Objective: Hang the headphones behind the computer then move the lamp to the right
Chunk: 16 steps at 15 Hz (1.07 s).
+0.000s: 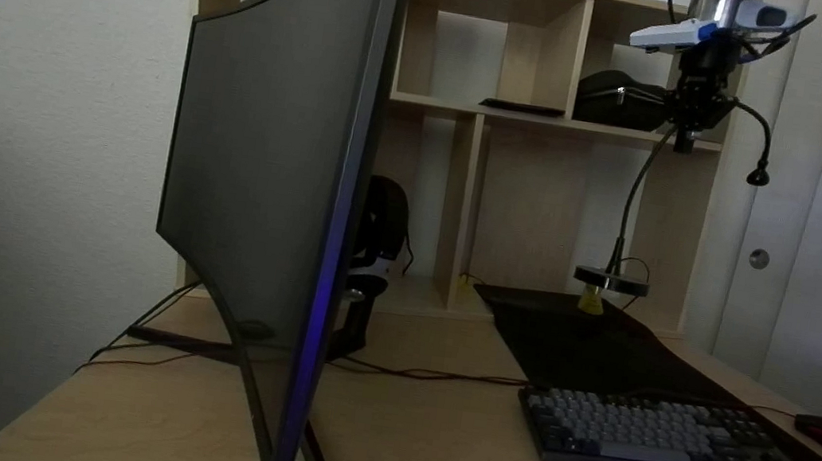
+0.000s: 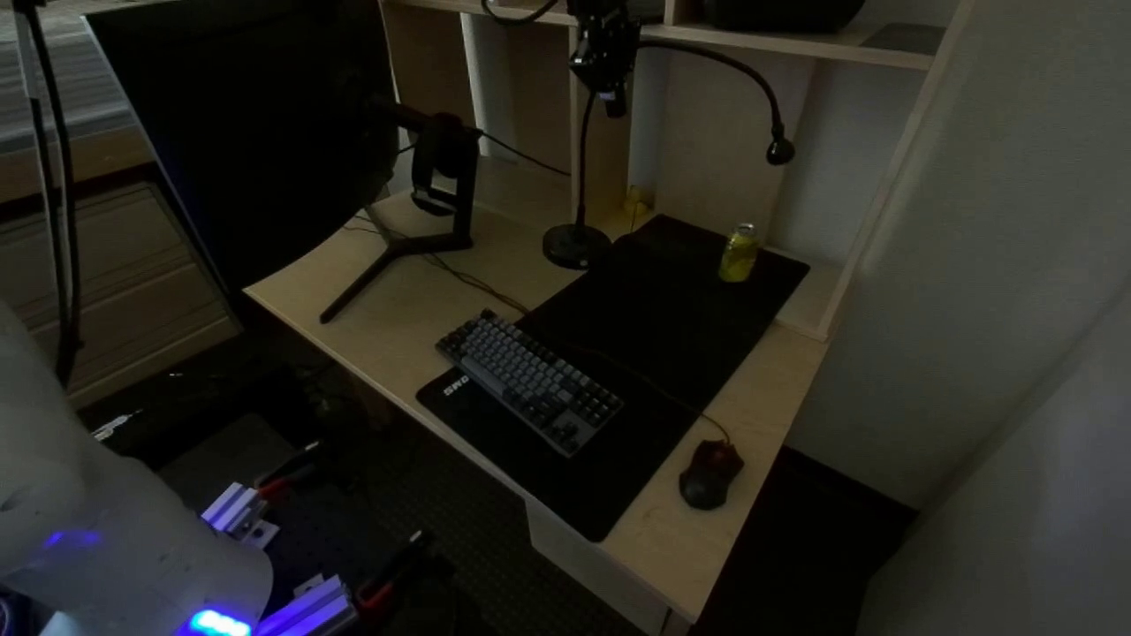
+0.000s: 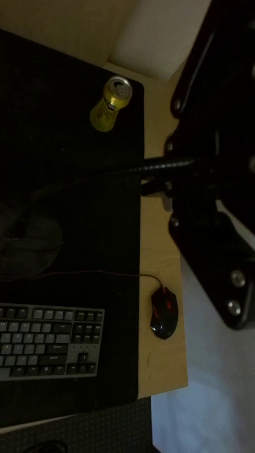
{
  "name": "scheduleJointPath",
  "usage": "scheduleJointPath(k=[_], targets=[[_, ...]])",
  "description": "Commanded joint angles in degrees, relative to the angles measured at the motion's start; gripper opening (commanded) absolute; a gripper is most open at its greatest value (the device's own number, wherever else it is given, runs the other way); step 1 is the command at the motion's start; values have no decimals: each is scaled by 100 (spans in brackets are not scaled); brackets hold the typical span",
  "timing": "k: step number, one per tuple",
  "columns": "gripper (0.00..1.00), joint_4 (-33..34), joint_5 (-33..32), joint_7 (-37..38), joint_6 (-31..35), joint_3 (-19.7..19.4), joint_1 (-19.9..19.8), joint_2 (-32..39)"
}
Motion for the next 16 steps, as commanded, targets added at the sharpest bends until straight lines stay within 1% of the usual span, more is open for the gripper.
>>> scheduleJointPath(k=[1, 3, 6, 9, 10, 11, 13, 14, 15, 16], targets=[[1, 801, 95, 896, 11, -171, -23, 796], [1, 1428, 220, 1272, -93, -330, -138, 1400], [1, 2194, 535, 1755, -378, -568, -353, 2047], [1, 2995, 798, 2379, -728, -709, -576, 2633], [1, 2129, 539, 2086, -282, -681, -436, 2276], [5, 2259, 542, 2126, -312, -699, -484, 2396], [5, 2194, 524, 2124, -298, -698, -483, 2461], [1, 2174, 522, 2124, -298, -697, -458, 2464], [1, 2305, 555, 2438, -266, -752, -446, 2613], [1, 2600, 793, 2778, -339, -749, -567, 2841]])
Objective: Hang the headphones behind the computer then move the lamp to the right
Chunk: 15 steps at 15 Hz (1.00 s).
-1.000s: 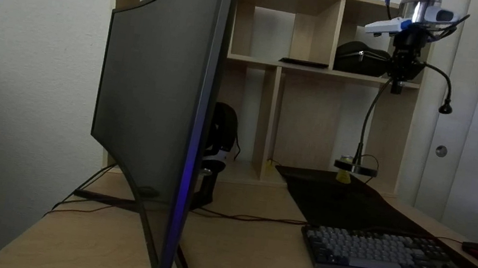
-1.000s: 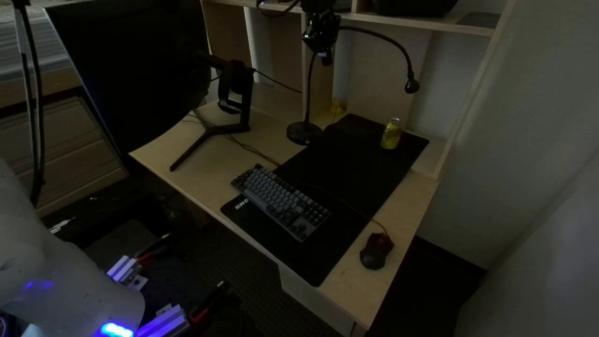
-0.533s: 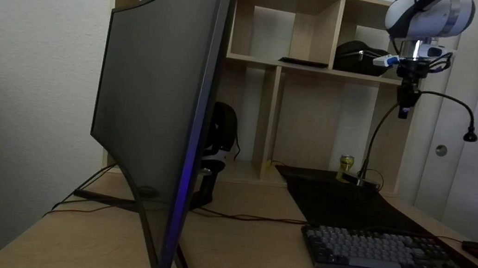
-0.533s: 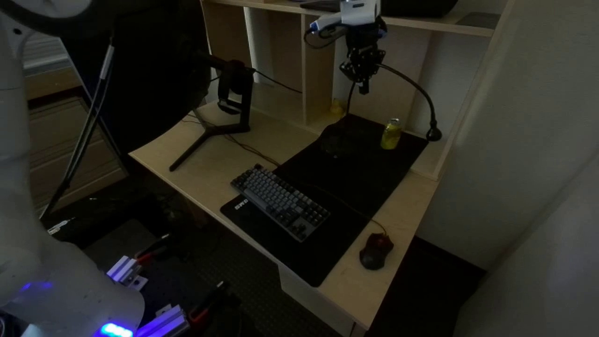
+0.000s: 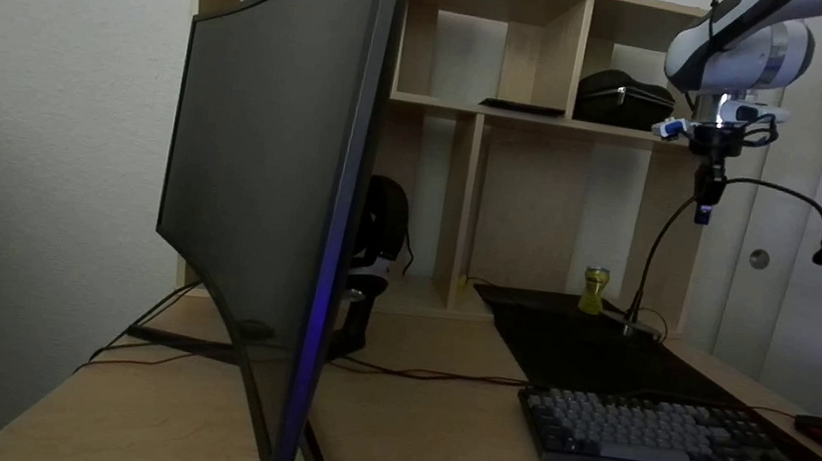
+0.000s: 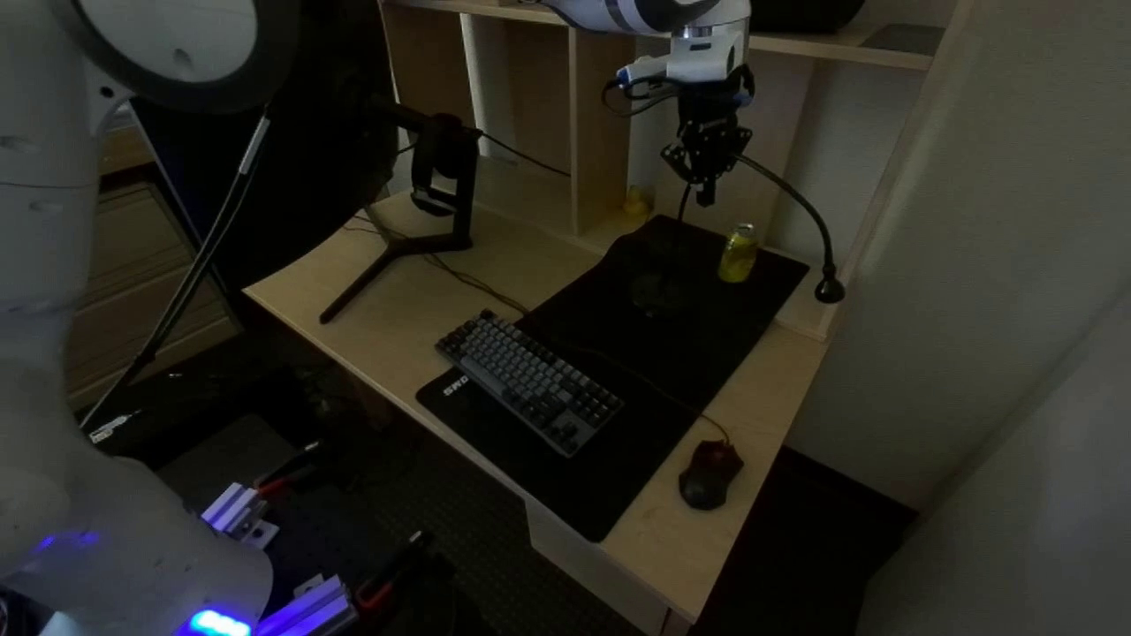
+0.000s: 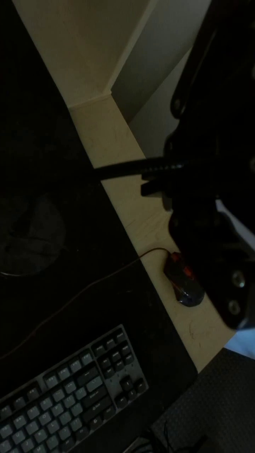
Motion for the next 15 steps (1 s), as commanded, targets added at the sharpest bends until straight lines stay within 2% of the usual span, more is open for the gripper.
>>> scheduleJointPath(k=[1, 6, 9, 12, 15], targets=[[1, 598, 394, 754, -77, -44, -216, 473], [1, 1348, 935, 1563, -290, -73, -809, 1028], [1, 1540, 1018, 2173, -62, -173, -1007, 1101], [1, 1421, 482, 2829, 176, -507, -738, 980], [1, 1334, -374, 3602, -151, -941, -279, 933]])
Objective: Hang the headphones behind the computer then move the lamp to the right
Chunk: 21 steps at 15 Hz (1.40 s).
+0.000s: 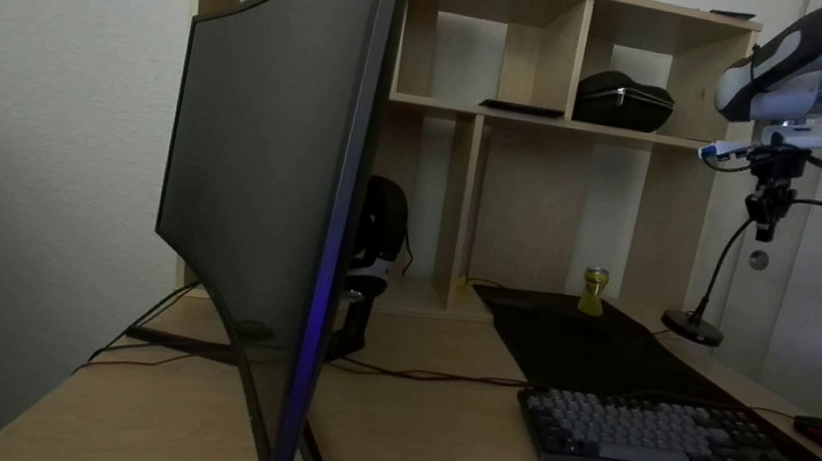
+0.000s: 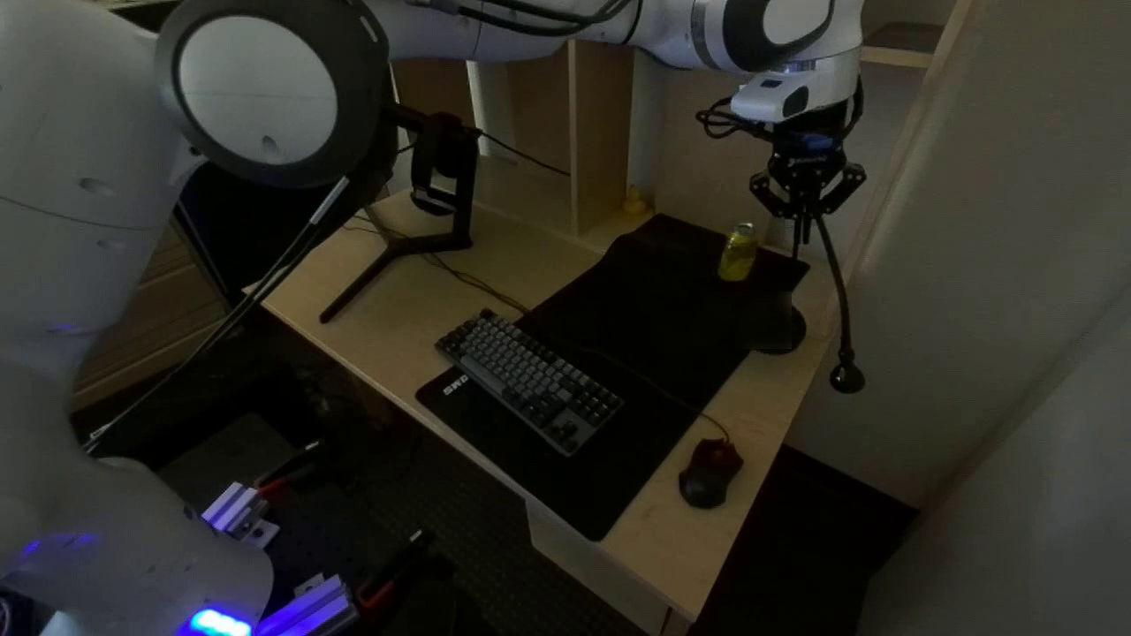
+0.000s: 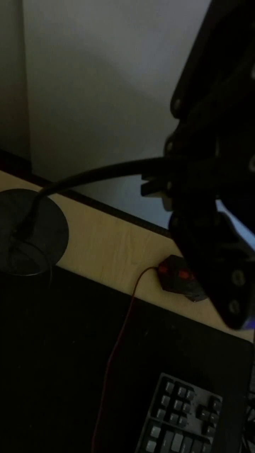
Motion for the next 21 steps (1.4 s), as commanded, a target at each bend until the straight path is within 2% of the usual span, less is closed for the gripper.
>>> scheduleJointPath(k=[1, 4, 5, 6, 9, 10, 14, 15, 16, 17, 18, 19, 21], targets=[[1, 0, -851, 878, -436, -525, 570, -118], [1, 106, -1377, 1474, -1143, -818, 806, 33], [1, -16, -1156, 1222, -805, -588, 697, 44], [5, -33, -1185, 1276, -896, -618, 736, 65], [5, -83, -1172, 1273, -876, -597, 732, 136], [1, -83, -1172, 1273, -866, -596, 732, 150], [1, -53, -1446, 2221, -1328, -876, 989, 342], [1, 448, -774, 1876, -1573, -1823, 1265, 751], [1, 420, -645, 1905, -1692, -2060, 1385, 761], [1, 435, -339, 1868, -1861, -2524, 1571, 847], [1, 72, -676, 1858, -1494, -1812, 1324, 650], [5, 77, -582, 1813, -1535, -1997, 1401, 694], [5, 42, -601, 1827, -1530, -1889, 1384, 719]])
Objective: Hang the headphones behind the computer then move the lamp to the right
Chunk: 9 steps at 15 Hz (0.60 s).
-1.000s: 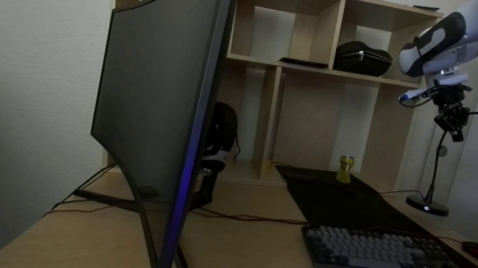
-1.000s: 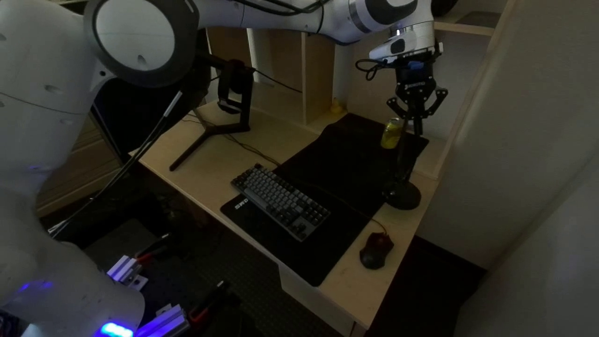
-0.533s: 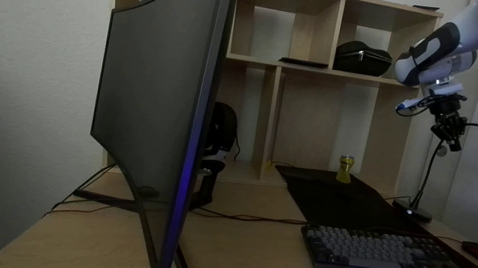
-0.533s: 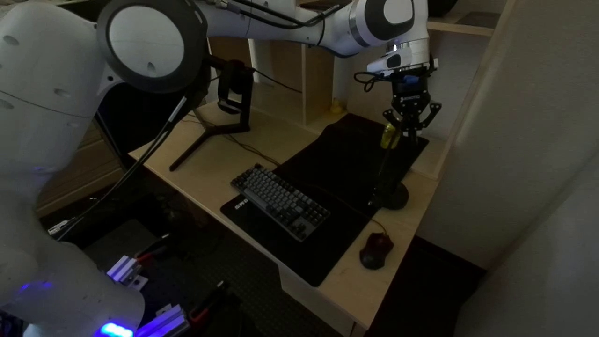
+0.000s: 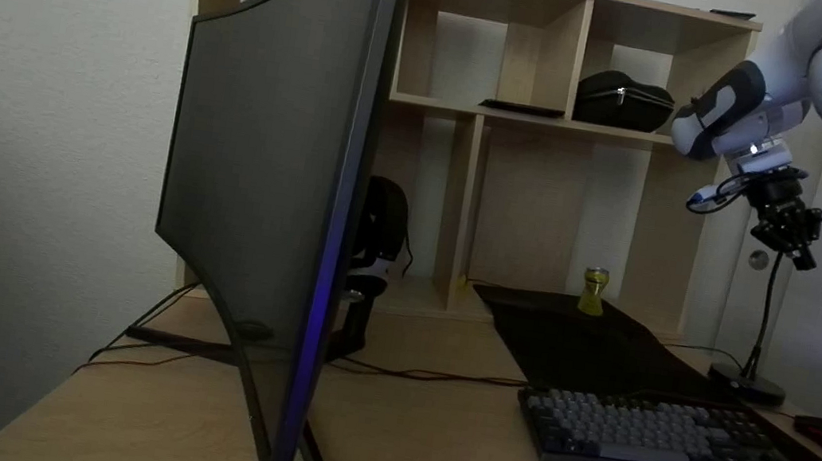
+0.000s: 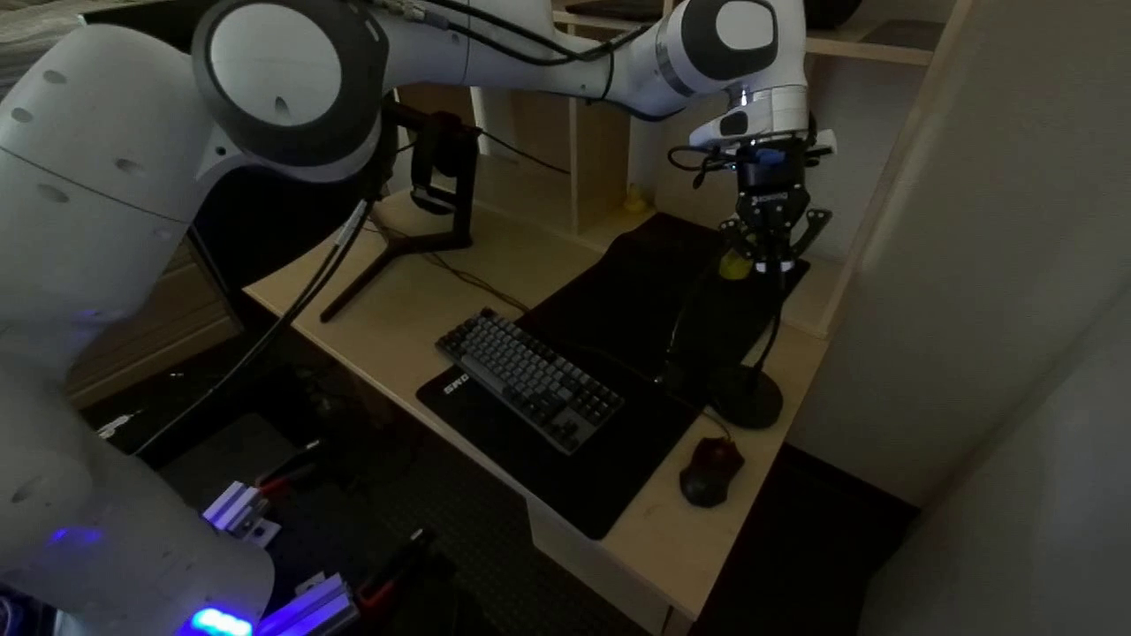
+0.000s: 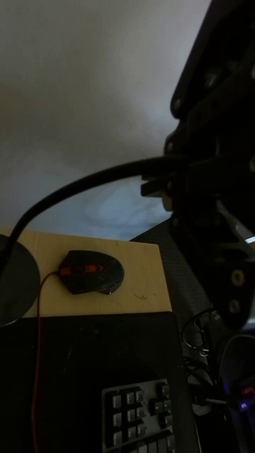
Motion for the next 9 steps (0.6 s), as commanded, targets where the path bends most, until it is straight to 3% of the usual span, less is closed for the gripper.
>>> scheduleJointPath(k=[1, 2, 4, 9], targets=[[5, 1, -3, 0, 2, 19, -8, 32], [1, 8, -26, 0, 2, 19, -7, 39], [1, 511, 1310, 4, -528, -1161, 272, 565], [1, -17, 3773, -4, -1216, -3287, 770, 1123]])
